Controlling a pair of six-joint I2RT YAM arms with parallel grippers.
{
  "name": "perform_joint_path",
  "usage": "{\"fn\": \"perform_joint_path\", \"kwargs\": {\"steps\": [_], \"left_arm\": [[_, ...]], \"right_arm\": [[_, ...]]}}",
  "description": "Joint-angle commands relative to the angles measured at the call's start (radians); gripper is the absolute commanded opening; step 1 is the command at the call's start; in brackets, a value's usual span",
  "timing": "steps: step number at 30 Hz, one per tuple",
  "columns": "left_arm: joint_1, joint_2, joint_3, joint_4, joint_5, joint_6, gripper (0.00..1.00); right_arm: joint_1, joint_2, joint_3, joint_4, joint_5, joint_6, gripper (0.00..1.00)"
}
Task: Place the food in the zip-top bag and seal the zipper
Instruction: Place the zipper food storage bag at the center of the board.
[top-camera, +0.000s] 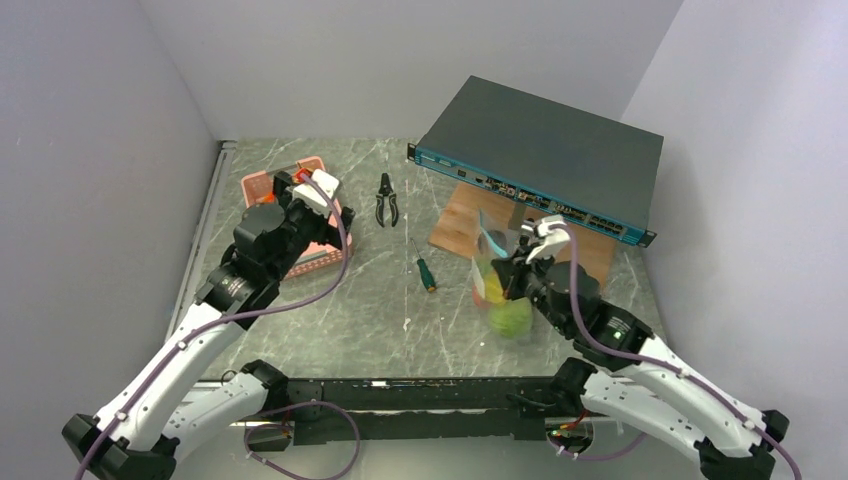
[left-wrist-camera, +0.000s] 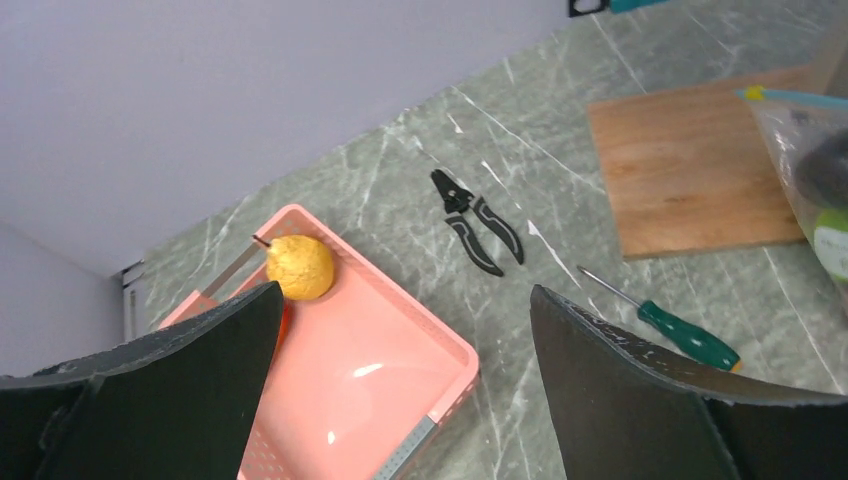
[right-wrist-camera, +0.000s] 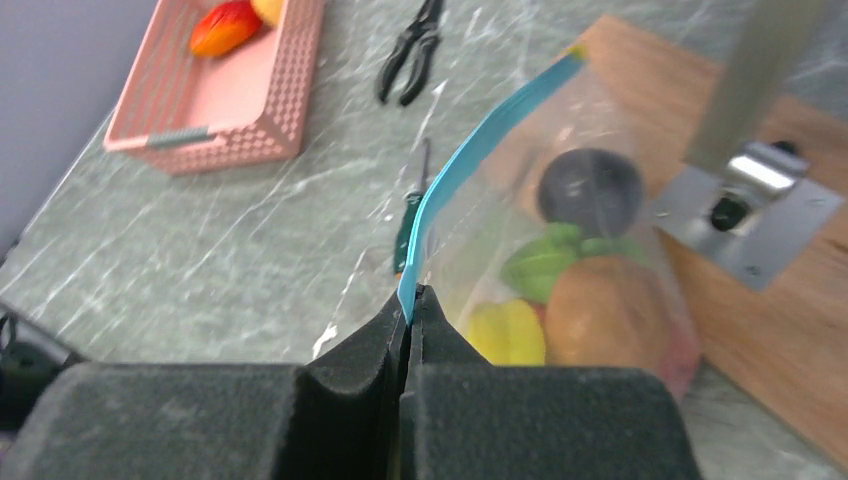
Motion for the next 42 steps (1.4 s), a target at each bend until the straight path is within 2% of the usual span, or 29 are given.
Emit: {"fn": "perform_joint_path", "kwargs": {"steps": [1, 8, 20, 26, 31, 34, 38, 42], "left_arm": [[0.0, -0.049, -0.019, 0.093, -0.145, -0.021, 1.0], [0.0, -0.109, -0.058, 0.137, -0.192, -0.016, 1.0], [0.0, -0.17, -0.092, 0.178, -0.255, -0.001, 1.0], [0.0, -0.183, -0.099, 0.187, -0.262, 0.004, 1.0], [0.001, -0.185, -0.1, 0.188, -0.267, 0.007, 1.0], [0.001, -0.19, -0.103, 0.192, -0.272, 0.009, 1.0], [0.0, -0.194, -0.109, 0.198, -0.273, 0.009, 1.0], [0.001, -0.195, -0.111, 0.2, -0.275, 0.006, 1.0]], "right_arm": [[0.065, 0.048, -0.063, 0.197, -0.133, 0.062, 0.0], [0.374, 0.246, -0.069, 0.351, 0.012, 0.06, 0.0], [0.548, 0.685, -0.006, 0.621, -0.074, 0.113, 0.0], [0.619, 0.897, 0.116, 0.599, -0.087, 0.113, 0.01], [0.625, 1.008, 0.203, 0.511, -0.069, 0.134, 0.17], [0.625, 1.037, 0.231, 0.463, -0.072, 0.13, 0.38], [0.626, 0.987, 0.221, 0.446, -0.074, 0.116, 0.6], [0.626, 0.873, 0.21, 0.395, -0.048, 0.101, 0.73]]}}
